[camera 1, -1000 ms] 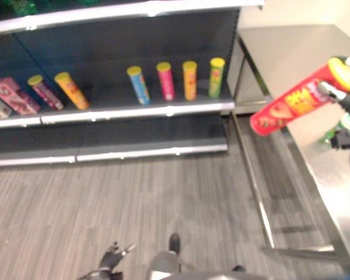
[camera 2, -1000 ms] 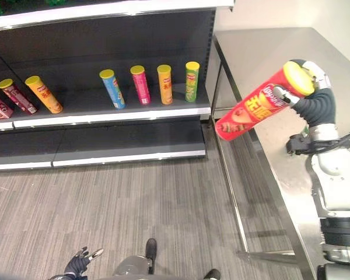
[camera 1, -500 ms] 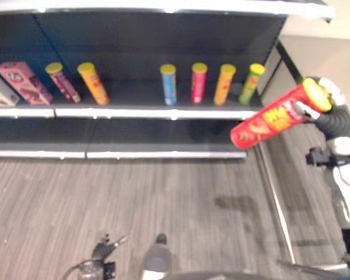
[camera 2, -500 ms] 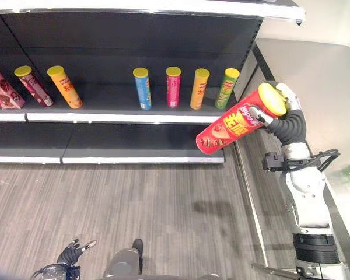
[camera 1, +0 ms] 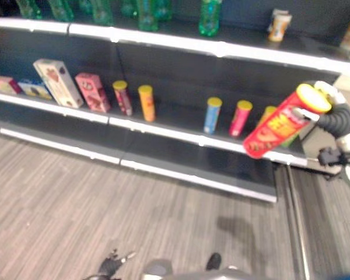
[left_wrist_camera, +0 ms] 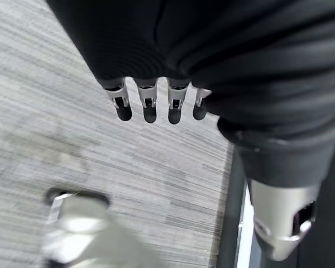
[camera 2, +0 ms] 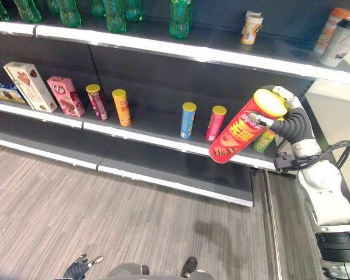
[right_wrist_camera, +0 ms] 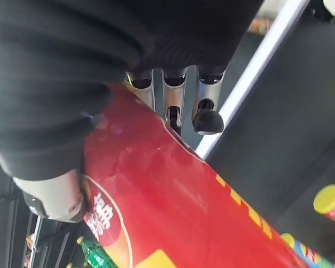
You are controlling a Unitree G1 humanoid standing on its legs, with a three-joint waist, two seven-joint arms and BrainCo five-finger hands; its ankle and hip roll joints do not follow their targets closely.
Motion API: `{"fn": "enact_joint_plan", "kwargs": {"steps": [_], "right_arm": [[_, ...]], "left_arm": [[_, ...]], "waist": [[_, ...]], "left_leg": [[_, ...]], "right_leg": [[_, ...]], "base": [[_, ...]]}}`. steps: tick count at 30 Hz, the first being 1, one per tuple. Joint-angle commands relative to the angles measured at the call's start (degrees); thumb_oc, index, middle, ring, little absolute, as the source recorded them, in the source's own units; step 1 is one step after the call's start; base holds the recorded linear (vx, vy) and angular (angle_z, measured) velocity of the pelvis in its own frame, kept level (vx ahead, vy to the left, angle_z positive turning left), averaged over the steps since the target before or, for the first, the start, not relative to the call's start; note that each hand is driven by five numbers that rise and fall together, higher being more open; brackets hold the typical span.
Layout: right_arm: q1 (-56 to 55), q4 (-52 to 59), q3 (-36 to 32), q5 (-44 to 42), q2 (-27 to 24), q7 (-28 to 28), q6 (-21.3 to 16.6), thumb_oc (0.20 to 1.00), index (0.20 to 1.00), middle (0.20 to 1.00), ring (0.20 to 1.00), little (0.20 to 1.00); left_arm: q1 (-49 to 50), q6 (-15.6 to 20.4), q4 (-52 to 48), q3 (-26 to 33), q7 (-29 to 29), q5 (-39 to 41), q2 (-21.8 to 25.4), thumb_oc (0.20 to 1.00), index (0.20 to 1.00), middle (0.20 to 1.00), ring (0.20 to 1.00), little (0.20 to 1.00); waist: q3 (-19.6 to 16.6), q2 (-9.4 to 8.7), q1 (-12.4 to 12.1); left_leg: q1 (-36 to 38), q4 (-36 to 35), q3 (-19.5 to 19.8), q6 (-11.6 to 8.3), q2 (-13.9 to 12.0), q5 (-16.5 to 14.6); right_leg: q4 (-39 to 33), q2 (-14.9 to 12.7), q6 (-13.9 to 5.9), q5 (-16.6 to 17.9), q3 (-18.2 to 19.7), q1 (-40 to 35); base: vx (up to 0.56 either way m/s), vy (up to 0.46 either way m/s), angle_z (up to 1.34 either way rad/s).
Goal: Put the goods on the table back onto the shelves and tidy them up.
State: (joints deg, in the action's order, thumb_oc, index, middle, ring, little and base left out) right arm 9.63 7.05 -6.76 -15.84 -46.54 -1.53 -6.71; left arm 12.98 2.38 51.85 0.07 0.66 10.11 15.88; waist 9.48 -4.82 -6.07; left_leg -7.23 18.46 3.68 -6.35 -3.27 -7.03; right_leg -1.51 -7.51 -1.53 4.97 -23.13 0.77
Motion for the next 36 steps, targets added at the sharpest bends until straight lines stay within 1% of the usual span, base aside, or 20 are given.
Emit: {"fn": "enact_joint_plan", "kwargs": {"steps": [1,2,3,4,5,6,7,8,9,11,12,13,14,15,16,18,20,25,30,36], "right_arm": [[4.53,2.63,1.79,0.77,-0.63,-0.12,-2.43,0.2,0.2,0.2,0.2,0.2],[3.47,3.68,1.24,0.96,0.3,-0.06,-2.48,0.2,0.2,0.2,0.2,0.2],[1.9,4.53,0.21,1.38,1.53,-0.74,-1.88,0.2,0.2,0.2,0.2,0.2],[-0.28,4.95,-1.52,4.77,2.3,-1.01,-1.03,0.2,0.2,0.2,0.2,0.2],[-0.79,5.01,-1.68,6.35,3.7,-0.65,-0.52,0.2,0.2,0.2,0.2,0.2],[-0.6,4.8,-1.0,7.04,4.04,-0.48,-0.76,0.2,0.2,0.2,0.2,0.2],[0.32,4.16,-0.02,8.25,4.4,-0.12,-0.7,0.2,0.2,0.2,0.2,0.2],[0.83,3.74,0.86,8.97,4.3,-0.46,-0.11,0.2,0.2,0.2,0.2,0.2],[1.46,3.44,1.56,8.5,4.23,-0.53,-0.03,0.2,0.2,0.2,0.2,0.2],[2.65,2.9,2.89,8.22,3.96,-0.43,-0.23,0.2,0.2,0.2,0.2,0.2],[3.55,1.94,4.02,7.6,4.07,-0.27,-0.37,0.2,0.2,0.2,0.2,0.2],[4.01,2.01,4.61,7.81,3.55,-0.45,-0.13,0.2,0.2,0.2,0.2,0.2],[4.32,1.75,4.85,7.73,3.24,-0.4,-0.01,0.2,0.2,0.2,0.2,0.2],[5.0,1.63,5.17,7.36,3.12,-0.25,-0.13,0.2,0.2,0.2,0.2,0.2],[4.99,1.44,5.27,7.3,2.68,-0.04,-0.33,0.2,0.2,0.2,0.2,0.2],[4.35,1.23,4.77,6.93,2.44,-0.2,-0.08,0.2,0.2,0.2,0.2,0.2],[2.87,0.85,4.15,6.85,1.97,-0.39,0.06,0.2,0.2,0.2,0.2,0.2],[-0.03,0.6,2.7,6.79,2.37,-0.69,0.3,0.2,0.2,0.2,0.2,0.2],[-1.53,0.32,1.63,6.86,3.23,-0.38,0.01,0.2,0.2,0.2,0.2,0.2],[-1.96,0.14,1.26,6.86,3.88,0.03,-0.24,0.2,0.2,0.2,0.2,0.2]], "left_arm": [[-0.46,2.19,-1.56,0.19,-1.1,1.87,4.63,1.0,1.0,1.0,1.0,1.0],[-0.91,2.2,-1.47,-0.22,-1.3,1.63,5.21,1.0,1.0,1.0,1.0,1.0],[-1.36,2.07,-1.32,-1.29,-0.71,0.57,5.43,1.0,1.0,1.0,1.0,1.0],[-2.58,1.83,0.0,-2.1,-0.37,-1.44,6.09,1.0,1.0,1.0,1.0,1.0],[-2.87,1.68,0.15,-2.21,-0.39,-2.99,7.04,1.0,1.0,1.0,1.0,1.0],[-2.51,1.57,0.01,-2.21,-0.16,-3.65,7.59,1.0,1.0,1.0,1.0,1.0],[-1.34,1.32,-0.52,-1.21,0.13,-3.95,8.31,1.0,1.0,1.0,1.0,1.0],[-0.02,0.84,-0.53,0.05,0.29,-4.33,8.39,1.0,1.0,1.0,1.0,1.0],[0.2,0.7,0.19,0.77,-0.13,-3.88,7.87,1.0,1.0,1.0,1.0,1.0],[-0.04,0.68,1.16,1.31,-0.53,-3.03,6.85,1.0,1.0,1.0,1.0,1.0],[-0.67,0.65,1.91,1.44,-0.87,-2.76,6.23,1.0,1.0,1.0,1.0,1.0],[-0.73,0.91,0.97,1.2,-0.69,-3.02,6.09,1.0,1.0,1.0,1.0,1.0],[-0.64,0.99,0.15,0.98,-0.68,-2.91,5.86,1.0,1.0,1.0,1.0,1.0],[-0.55,1.08,-0.23,1.06,-0.76,-2.63,5.4,1.0,1.0,1.0,1.0,1.0],[-0.72,1.12,-0.4,1.06,-0.9,-2.33,5.03,1.0,1.0,1.0,1.0,1.0],[-0.56,1.11,-0.21,0.96,-0.88,-2.32,4.32,1.0,1.0,1.0,1.0,1.0],[-0.69,1.03,-0.06,0.36,-0.93,-2.62,3.61,1.0,1.0,1.0,1.0,1.0],[-0.23,0.71,0.89,0.04,-0.87,-3.33,2.42,1.0,1.0,1.0,1.0,1.0],[0.21,0.61,2.45,0.08,-0.76,-4.07,1.81,1.0,1.0,1.0,1.0,1.0],[0.1,0.65,2.68,-0.41,-0.73,-4.7,1.8,1.0,1.0,1.0,1.0,1.0]], "waist": [[-3.16,1.18,-0.79],[-3.35,2.41,-0.17],[-4.53,3.75,0.6],[-4.85,3.91,1.37],[-4.25,3.21,1.66],[-3.94,3.69,1.47],[-3.74,4.19,1.12],[-3.29,4.76,1.65],[-2.61,5.14,1.7],[-1.7,5.45,1.67],[-1.14,5.08,1.58],[-1.28,4.2,1.51],[-1.61,3.67,1.27],[-2.34,3.38,0.72],[-2.97,3.03,0.71],[-4.26,2.88,0.41],[-5.0,2.77,0.29],[-5.71,3.09,0.41],[-6.13,3.42,0.33],[-6.06,3.87,0.85]], "left_leg": [[5.25,-20.36,-2.79,-1.43,-14.94,14.5],[4.31,-20.0,-1.58,-2.51,-17.22,16.24],[5.4,-20.51,-0.05,-3.62,-15.85,13.36],[6.53,-20.08,-0.39,-3.22,-11.85,8.54],[7.53,-19.71,-1.46,-0.51,-7.04,6.63],[8.59,-20.23,-2.8,0.9,-4.92,6.34],[11.35,-22.36,-5.51,2.57,-2.41,5.69],[13.4,-23.46,-6.56,3.79,-1.19,4.77],[14.05,-23.46,-6.73,4.46,-0.15,4.76],[14.49,-23.46,-6.56,4.52,0.73,4.91],[14.84,-23.46,-6.54,4.45,1.53,4.6],[14.49,-23.46,-5.78,3.94,1.95,4.53],[14.1,-23.46,-5.86,3.75,2.02,4.56],[14.1,-23.46,-6.4,3.5,1.83,4.25],[13.74,-23.46,-6.54,3.28,1.62,4.67],[13.73,-23.46,-6.92,2.83,1.03,4.73],[14.01,-23.46,-7.2,1.93,-0.2,4.94],[14.86,-23.46,-7.55,1.18,-1.68,4.88],[15.71,-23.46,-8.31,1.02,-2.14,4.6],[15.89,-23.46,-8.7,1.16,-2.05,4.43]], "right_leg": [[7.42,-6.47,-7.89,-6.69,3.79,0.39],[10.02,-8.74,-9.01,-7.78,5.18,0.65],[11.87,-11.03,-10.14,-7.75,5.9,0.51],[14.95,-15.77,-11.68,-3.24,7.32,0.91],[17.17,-19.23,-11.47,4.53,9.59,2.31],[18.7,-20.82,-10.85,6.5,8.24,3.18],[22.0,-22.95,-9.8,6.32,4.13,4.43],[24.97,-20.2,-8.73,4.37,3.24,6.7],[23.33,-15.93,-8.18,2.99,2.55,8.4],[18.29,-11.76,-7.86,2.85,0.55,8.76],[14.22,-9.68,-7.88,3.38,-2.12,10.32],[7.36,-7.5,-7.85,2.56,-1.47,7.27],[5.98,-6.49,-7.56,2.29,-0.42,6.36],[3.95,-6.31,-7.85,2.65,-0.74,4.95],[2.2,-5.97,-7.69,3.04,-0.93,4.0],[-0.36,-5.11,-7.77,3.04,-1.28,2.04],[-2.1,-4.2,-7.51,2.44,-1.86,0.02],[-3.27,-3.05,-7.22,1.25,-2.48,-2.33],[-3.4,-2.83,-7.11,0.72,-2.91,-3.51],[-3.09,-2.71,-6.98,0.29,-2.23,-3.76]], "base": [[0.08,1.02,-1.08],[0.21,1.017,-1.26],[0.27,1.127,-0.13],[0.23,1.096,0.16],[0.14,0.955,0.06],[0.09,0.891,-0.47],[0.14,0.784,-0.56],[0.19,0.701,-0.59],[0.16,0.403,-0.77],[0.09,0.126,-0.21],[0.11,-0.029,0.22],[0.11,-0.077,0.03],[0.1,-0.139,0.16],[0.07,-0.108,0.41],[0.1,-0.116,0.41],[0.1,-0.123,0.09],[0.06,-0.121,0.11],[0.03,-0.063,-0.07],[0.03,-0.023,-0.02],[0.0,0.001,0.01]]}}
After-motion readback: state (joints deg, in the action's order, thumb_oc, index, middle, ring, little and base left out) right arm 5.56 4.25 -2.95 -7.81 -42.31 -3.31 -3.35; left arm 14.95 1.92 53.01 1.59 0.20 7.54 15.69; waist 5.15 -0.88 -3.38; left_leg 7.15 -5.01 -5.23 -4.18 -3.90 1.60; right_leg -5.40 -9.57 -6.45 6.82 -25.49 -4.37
